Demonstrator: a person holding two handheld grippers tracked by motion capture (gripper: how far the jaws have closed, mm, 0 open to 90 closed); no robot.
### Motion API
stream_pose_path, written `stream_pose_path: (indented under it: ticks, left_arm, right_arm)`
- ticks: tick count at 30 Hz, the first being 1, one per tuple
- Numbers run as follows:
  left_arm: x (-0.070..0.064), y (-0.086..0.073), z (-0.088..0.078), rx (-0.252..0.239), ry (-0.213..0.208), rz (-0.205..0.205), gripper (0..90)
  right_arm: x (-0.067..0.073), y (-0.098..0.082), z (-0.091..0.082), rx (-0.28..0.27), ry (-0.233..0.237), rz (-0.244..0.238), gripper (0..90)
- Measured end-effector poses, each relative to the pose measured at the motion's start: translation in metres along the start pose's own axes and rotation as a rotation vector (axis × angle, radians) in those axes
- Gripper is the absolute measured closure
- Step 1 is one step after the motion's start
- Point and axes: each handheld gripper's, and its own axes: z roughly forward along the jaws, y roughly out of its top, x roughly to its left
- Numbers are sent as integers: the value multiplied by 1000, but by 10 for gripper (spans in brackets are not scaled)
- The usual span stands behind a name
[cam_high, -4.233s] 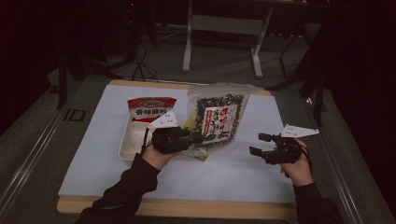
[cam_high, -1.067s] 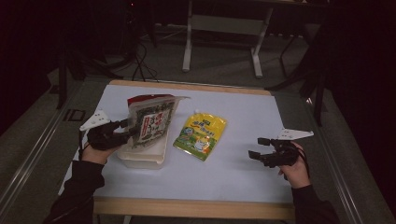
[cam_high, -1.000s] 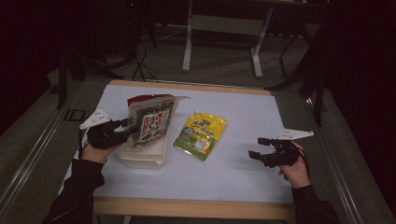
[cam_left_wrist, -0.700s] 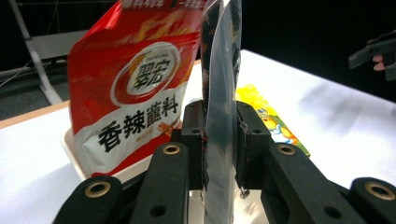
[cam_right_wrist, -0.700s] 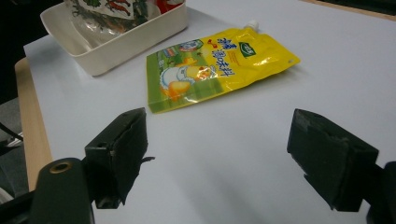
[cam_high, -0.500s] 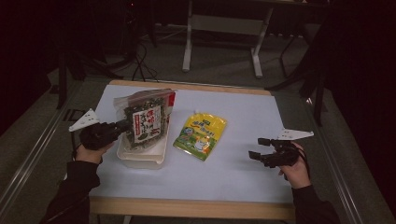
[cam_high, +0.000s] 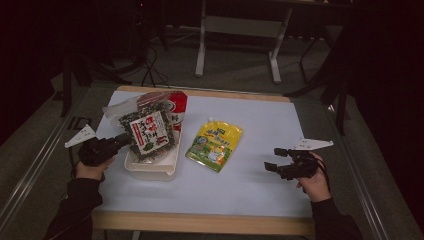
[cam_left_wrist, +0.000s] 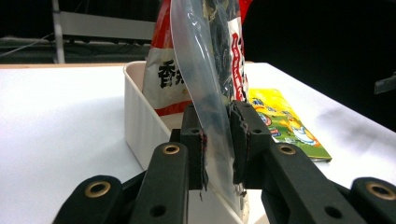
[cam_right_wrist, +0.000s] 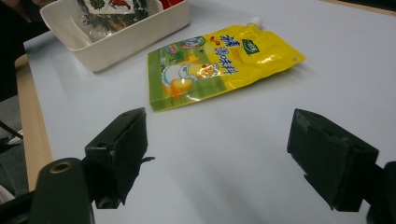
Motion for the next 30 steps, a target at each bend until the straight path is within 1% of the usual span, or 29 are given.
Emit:
stream_pose_path:
  ticks: [2,4,7,9,10,11,12,13,14,15,17,18,20,22,24,26,27,28,29,30]
  left_arm:
    - [0,2,0,10,1,-3,779]
    - [-3,3,2,21,9,5,738]
    - [-7,4,4,18,25,14,658]
    - [-11,4,5,15,45,33,610]
    - [-12,4,4,12,49,35,600]
    - [-13,4,3,6,63,36,590]
    - [-15,5,2,1,72,35,556]
    - [-15,5,2,1,72,35,543]
    - [-19,7,-2,-5,87,47,543]
    - [-21,7,-4,-7,81,47,504]
    - [-25,7,-7,2,77,49,492]
    - [-28,7,-9,6,74,56,471]
    - [-33,7,-13,12,83,73,472]
    - [-38,8,-16,23,89,77,461]
    - [-41,8,-20,31,89,78,456]
    - [-46,7,-24,37,85,71,446]
    - [-49,6,-26,45,96,71,430]
    - [-51,6,-28,45,95,69,431]
    - [-53,5,-31,34,86,59,431]
    - [-56,5,-34,32,90,61,431]
  right_arm:
    - [0,1,0,0,1,1,196]
    - [1,1,0,1,0,-2,197]
    - [1,1,0,-2,2,-4,196]
    - [1,1,-1,-2,-1,-1,196]
    - [1,1,-1,-2,-1,-1,197]
    - [0,1,-1,-1,-3,-2,197]
    - [0,1,-2,0,-5,-5,197]
    - [0,1,-2,0,-5,-5,197]
    - [0,0,-2,0,-5,-4,196]
    - [0,0,-2,-1,-6,-3,196]
    - [0,0,-2,0,-6,-3,196]
    - [0,0,-2,1,-6,-5,197]
    - [0,1,-2,0,-6,-5,196]
    - [1,1,-2,-3,-5,-3,196]
    - [1,1,-1,-3,-7,-6,196]
    - [2,2,-1,-5,-5,-8,196]
    - [2,2,-1,-6,-5,-8,196]
    - [2,2,-1,-5,-6,-11,196]
    - [2,2,-1,-5,-7,-12,196]
    - [2,2,-1,-8,-8,-11,196]
